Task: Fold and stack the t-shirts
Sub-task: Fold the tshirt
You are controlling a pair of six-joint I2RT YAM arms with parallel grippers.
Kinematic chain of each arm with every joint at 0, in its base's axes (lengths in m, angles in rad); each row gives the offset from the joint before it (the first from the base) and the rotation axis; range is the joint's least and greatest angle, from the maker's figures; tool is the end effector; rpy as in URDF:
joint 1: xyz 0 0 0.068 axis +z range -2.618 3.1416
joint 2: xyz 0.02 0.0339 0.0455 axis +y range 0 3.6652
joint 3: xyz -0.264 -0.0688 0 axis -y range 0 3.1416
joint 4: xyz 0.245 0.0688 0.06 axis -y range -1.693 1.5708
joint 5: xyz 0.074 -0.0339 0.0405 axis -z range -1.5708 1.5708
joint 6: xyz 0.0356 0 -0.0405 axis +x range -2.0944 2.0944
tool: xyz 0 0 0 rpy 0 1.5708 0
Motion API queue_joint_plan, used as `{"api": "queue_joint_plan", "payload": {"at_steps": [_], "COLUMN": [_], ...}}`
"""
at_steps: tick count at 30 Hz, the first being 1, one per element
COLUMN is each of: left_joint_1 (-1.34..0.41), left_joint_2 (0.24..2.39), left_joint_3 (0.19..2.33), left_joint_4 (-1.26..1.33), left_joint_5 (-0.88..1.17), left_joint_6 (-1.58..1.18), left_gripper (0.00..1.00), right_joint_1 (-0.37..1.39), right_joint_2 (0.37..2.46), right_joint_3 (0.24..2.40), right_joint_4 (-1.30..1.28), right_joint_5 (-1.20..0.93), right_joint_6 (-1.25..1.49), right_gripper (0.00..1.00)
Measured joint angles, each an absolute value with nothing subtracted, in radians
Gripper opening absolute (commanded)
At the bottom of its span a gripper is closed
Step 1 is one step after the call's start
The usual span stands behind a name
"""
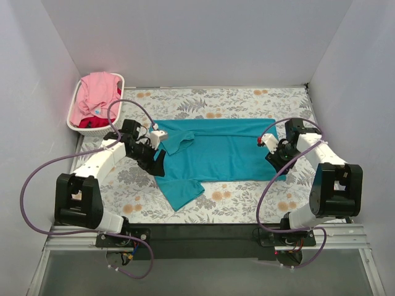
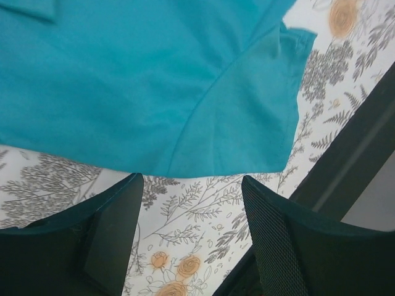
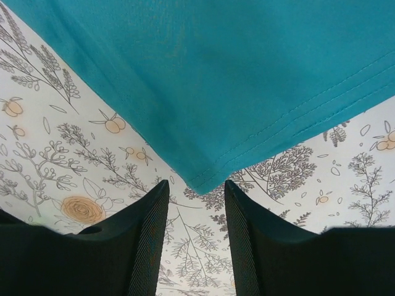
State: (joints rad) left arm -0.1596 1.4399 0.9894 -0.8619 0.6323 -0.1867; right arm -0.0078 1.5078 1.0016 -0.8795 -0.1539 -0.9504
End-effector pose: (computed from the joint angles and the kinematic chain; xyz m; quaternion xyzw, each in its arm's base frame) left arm 0.2518 -0.0618 0.2233 0.0273 0.9430 -0.3248 0.0675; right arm 0.2669 0.0034 0.2033 -0.4571 0.8813 0.0255 0.1171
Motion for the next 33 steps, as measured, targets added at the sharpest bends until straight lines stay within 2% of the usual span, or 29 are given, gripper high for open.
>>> {"api": "queue_joint_plan", "payload": {"at_steps": [5, 17, 22, 33], "left_joint_1": [-0.230, -0.286, -0.313, -0.354], "left_joint_2": [1.415, 1.411, 1.398, 1.359], "left_joint_3": [0.904, 0.884, 0.863, 0.846], "left_joint_4": [-0.836, -0.781, -0.782, -0.786], "left_joint_5": [0.574, 0.518, 0.511, 0.505], "left_joint_6": [-0.186, -0.157, -0.141, -0.130], "left_gripper": [0.63, 0.62, 0.62, 0.61], "right_joint_1": [0.018, 0.047, 0.053, 0.053], "right_joint_2": [1.490, 1.491, 1.480, 1.374], "right_joint_3": [0.916, 0.812, 0.796, 0.787], "right_joint_4": [-0.810, -0.676, -0.658, -0.657], "right_joint_5": [-0.106, -0.028, -0.012, -0.006], "right_joint_6": [-0.974, -1.007, -1.011, -1.018], "right_gripper": [0.46, 0.44, 0.50, 0.49]}}
